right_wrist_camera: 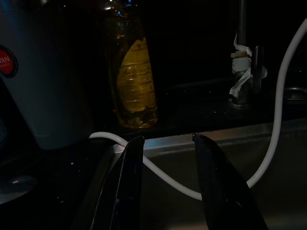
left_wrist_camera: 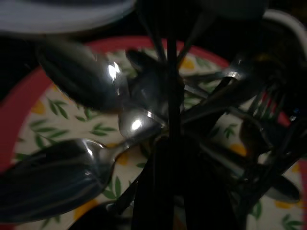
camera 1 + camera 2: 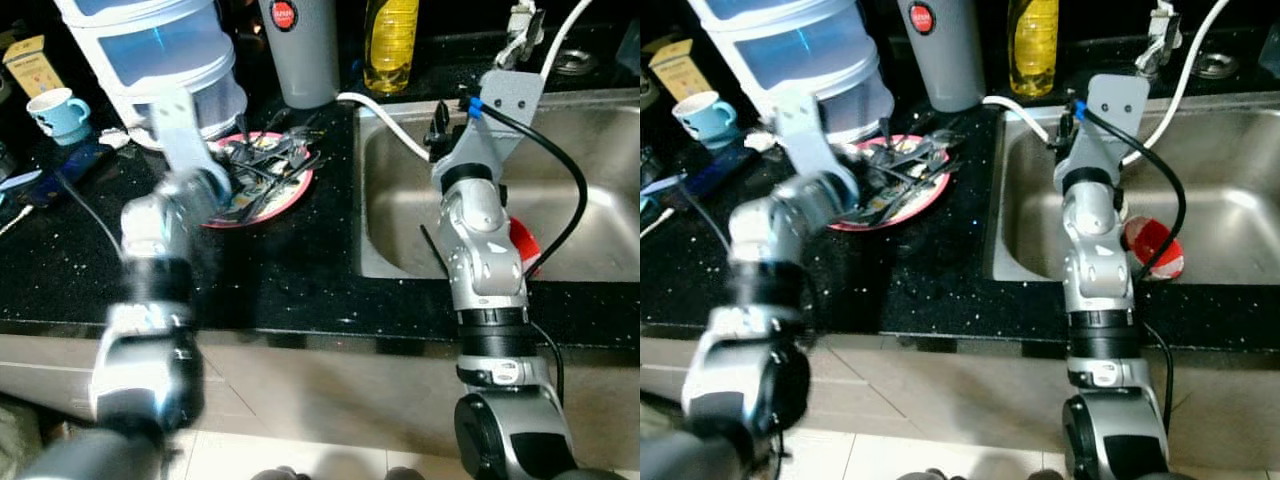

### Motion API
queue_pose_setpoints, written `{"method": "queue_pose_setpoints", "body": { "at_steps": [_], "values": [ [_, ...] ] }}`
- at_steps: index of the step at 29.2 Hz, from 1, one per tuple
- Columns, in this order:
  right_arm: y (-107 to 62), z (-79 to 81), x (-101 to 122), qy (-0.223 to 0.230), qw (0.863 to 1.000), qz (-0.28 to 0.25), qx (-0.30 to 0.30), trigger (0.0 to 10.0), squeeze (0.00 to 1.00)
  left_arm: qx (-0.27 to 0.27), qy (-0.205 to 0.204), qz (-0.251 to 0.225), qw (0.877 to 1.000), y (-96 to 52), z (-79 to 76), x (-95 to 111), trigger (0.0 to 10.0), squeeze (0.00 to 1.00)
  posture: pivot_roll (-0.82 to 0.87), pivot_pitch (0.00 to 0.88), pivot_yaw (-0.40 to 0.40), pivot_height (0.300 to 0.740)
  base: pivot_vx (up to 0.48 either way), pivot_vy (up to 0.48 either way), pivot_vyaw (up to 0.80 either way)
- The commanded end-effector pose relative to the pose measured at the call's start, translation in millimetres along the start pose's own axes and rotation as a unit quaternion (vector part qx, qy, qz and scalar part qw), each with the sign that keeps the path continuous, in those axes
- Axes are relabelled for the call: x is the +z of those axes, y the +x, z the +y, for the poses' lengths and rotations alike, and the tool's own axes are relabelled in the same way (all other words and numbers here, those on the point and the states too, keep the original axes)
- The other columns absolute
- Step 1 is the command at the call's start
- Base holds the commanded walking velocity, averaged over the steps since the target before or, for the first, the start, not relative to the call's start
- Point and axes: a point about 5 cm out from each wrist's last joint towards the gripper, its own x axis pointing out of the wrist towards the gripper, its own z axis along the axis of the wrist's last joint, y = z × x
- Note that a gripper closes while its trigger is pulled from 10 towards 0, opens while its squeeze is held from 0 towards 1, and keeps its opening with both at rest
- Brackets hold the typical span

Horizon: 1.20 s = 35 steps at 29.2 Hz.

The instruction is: Kitchen organization

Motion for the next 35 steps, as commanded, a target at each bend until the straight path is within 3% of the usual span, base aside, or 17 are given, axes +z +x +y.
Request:
{"method": "queue_pose_setpoints", "body": {
  "at_steps": [1, 2, 4, 6, 9, 10, 13, 15, 19, 20, 21, 22, 24, 26, 29, 35],
  "values": [
    [-0.4, 4.2, -1, 0.01, 1.0, 0.0, 0.005, 10.0, 0.0, -0.007, 0.032, -0.002, 0.999, -5.4, -1.8, 2, 10.0, 0.0, 0.13, 0.033, 0.151, 0.74, 0.0, 0.0, 0.0],
    [-0.2, 4.3, -1, 0.011, 1.0, 0.0, 0.005, 10.0, 0.0, -0.023, 0.064, -0.007, 0.998, -5.9, -9.5, 3, 10.0, 0.0, 0.13, 0.031, 0.152, 0.74, 0.0, 0.0, 0.0],
    [-0.2, 4.3, -1, 0.011, 1.0, 0.0, 0.005, 10.0, 0.0, -0.023, 0.064, -0.007, 0.998, -5.9, -9.5, 3, 10.0, 0.0, 0.13, 0.031, 0.152, 0.74, 0.0, 0.0, 0.0],
    [-0.1, 4.4, -1, 0.011, 1.0, -0.001, 0.004, 10.0, 0.0, -0.052, 0.116, -0.018, 0.992, -7.9, -24.8, 6, 10.0, 0.0, 0.12, 0.031, 0.154, 0.74, 0.0, 0.0, 0.0],
    [-0.2, 4.1, -1, 0.011, 1.0, -0.001, 0.004, 10.0, 0.0, -0.07, 0.131, -0.023, 0.989, -8.7, -33.5, 8, 10.0, 0.0, 0.12, 0.031, 0.156, 0.74, 0.0, 0.0, 0.0],
    [-0.4, 3.5, -1, 0.011, 1.0, -0.001, 0.002, 10.0, 0.0, -0.093, 0.146, -0.026, 0.985, -12.1, -44.0, 9, 10.0, 0.0, 0.12, 0.032, 0.158, 0.74, 0.0, 0.0, 0.0],
    [-0.9, 1.8, -1, 0.009, 1.0, -0.002, -0.001, 10.0, 0.0, -0.172, 0.144, -0.002, 0.975, -20.1, -70.0, 2, 10.0, 0.0, 0.12, 0.034, 0.162, 0.74, 0.0, 0.0, 0.0],
    [-1.1, 0.2, 0, 0.007, 1.0, -0.002, -0.007, 10.0, 0.0, -0.267, 0.115, 0.046, 0.956, -27.3, -92.6, -15, 10.0, 0.0, 0.11, 0.036, 0.163, 0.74, 0.0, 0.0, 0.0],
    [-0.9, -2.6, -1, -0.004, 1.0, 0.001, -0.018, 10.0, 0.0, -0.304, 0.108, 0.062, 0.944, -29.3, -99.1, -22, 10.0, 0.0, 0.11, 0.039, 0.164, 0.74, 0.0, 0.0, 0.0],
    [0.1, -10.3, -2, -0.039, 0.998, 0.005, -0.048, 10.0, 0.0, -0.317, 0.105, 0.064, 0.94, -26.8, -101.1, -24, 10.0, 0.0, 0.1, 0.039, 0.164, 0.74, 0.0, 0.0, 0.0],
    [0.1, -10.3, -2, -0.039, 0.998, 0.005, -0.048, 10.0, 0.0, -0.317, 0.105, 0.064, 0.94, -26.8, -101.1, -24, 10.0, 0.0, 0.1, 0.039, 0.164, 0.74, 0.0, 0.0, 0.0],
    [1.4, -31.1, -2, -0.096, 0.988, 0.006, -0.12, 10.0, 0.0, -0.327, 0.107, 0.066, 0.937, -18.5, -101.4, -27, 10.0, 0.0, 0.1, 0.042, 0.166, 0.74, 0.0, 0.0, 0.0],
    [1.3, -38.9, -1, -0.112, 0.983, 0.003, -0.147, 10.0, 0.0, -0.328, 0.109, 0.067, 0.936, -15.2, -101.1, -28, 10.0, 0.0, 0.1, 0.042, 0.166, 0.74, 0.0, 0.0, 0.0],
    [0.8, -57.9, 9, -0.141, 0.971, -0.021, -0.195, 10.0, 0.0, -0.339, 0.117, 0.068, 0.931, -9.5, -103.0, -29, 10.0, 1.0, 0.09, 0.042, 0.169, 0.74, 0.0, 0.0, 0.0],
    [0.7, -66.4, 17, -0.149, 0.966, -0.041, -0.209, 10.0, 0.0, -0.355, 0.123, 0.064, 0.924, -9.3, -105.6, -28, 10.0, 1.0, 0.07, 0.044, 0.171, 0.74, 0.0, 0.0, 0.0],
    [1.2, -65.8, 23, -0.14, 0.968, -0.058, -0.198, 10.0, 0.0, -0.402, 0.103, 0.026, 0.909, -15.3, -109.8, -18, 10.0, 1.0, 0.07, 0.045, 0.168, 0.74, 0.0, 0.0, 0.0]
  ]
}}
